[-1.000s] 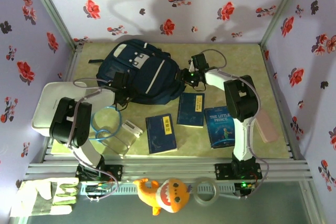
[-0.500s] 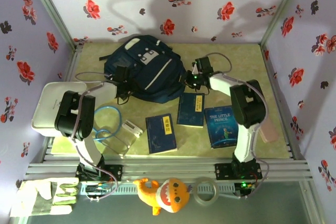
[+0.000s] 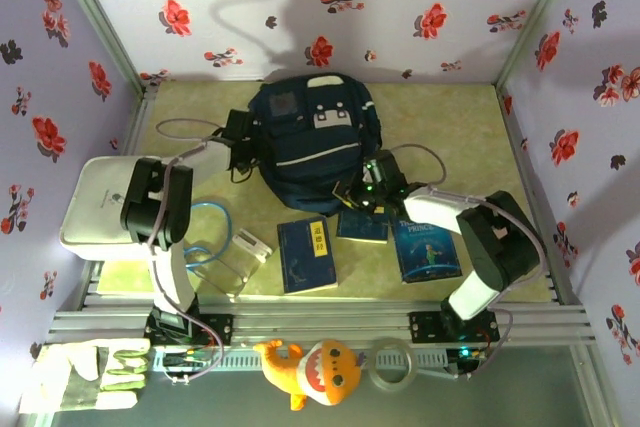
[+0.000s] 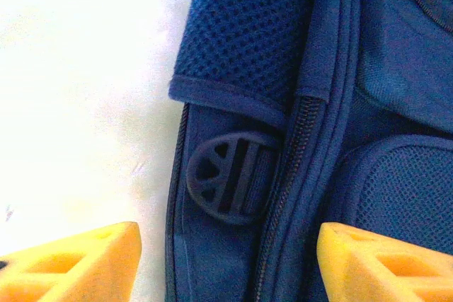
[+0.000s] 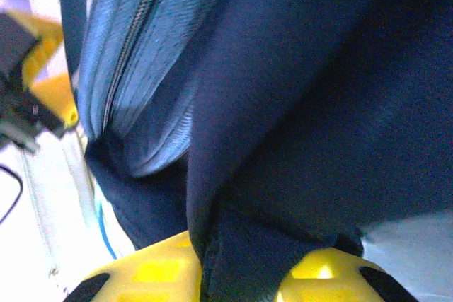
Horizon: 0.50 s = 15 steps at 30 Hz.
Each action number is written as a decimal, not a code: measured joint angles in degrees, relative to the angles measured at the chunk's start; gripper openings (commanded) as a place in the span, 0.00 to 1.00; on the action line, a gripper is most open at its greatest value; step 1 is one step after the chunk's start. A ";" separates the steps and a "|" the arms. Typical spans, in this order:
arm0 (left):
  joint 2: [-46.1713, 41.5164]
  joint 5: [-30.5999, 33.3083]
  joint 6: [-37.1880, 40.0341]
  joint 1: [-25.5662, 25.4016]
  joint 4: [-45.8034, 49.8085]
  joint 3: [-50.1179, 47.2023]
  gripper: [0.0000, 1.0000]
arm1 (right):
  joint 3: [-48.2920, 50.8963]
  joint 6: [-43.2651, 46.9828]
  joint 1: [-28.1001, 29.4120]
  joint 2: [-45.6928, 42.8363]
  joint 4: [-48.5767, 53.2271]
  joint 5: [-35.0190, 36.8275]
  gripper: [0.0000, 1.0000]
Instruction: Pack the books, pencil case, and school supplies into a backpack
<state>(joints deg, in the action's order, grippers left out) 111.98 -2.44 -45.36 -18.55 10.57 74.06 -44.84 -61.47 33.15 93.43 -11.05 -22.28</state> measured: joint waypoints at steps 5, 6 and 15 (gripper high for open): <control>2.05 -1.18 3.85 0.17 0.63 6.75 0.72 | -2.75 -4.74 2.97 5.01 -6.54 -0.92 0.40; 1.95 -1.22 4.39 0.33 0.63 7.32 0.73 | -2.86 -5.38 3.28 5.27 -7.61 -0.96 0.44; -6.78 -1.44 7.91 3.82 6.97 3.89 0.76 | -0.50 -2.25 -0.07 -2.69 -3.56 2.19 0.68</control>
<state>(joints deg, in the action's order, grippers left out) 105.21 -3.88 -37.45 -14.72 17.54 77.95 -45.34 -63.72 33.08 90.74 -14.61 -20.10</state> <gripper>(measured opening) 0.756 0.650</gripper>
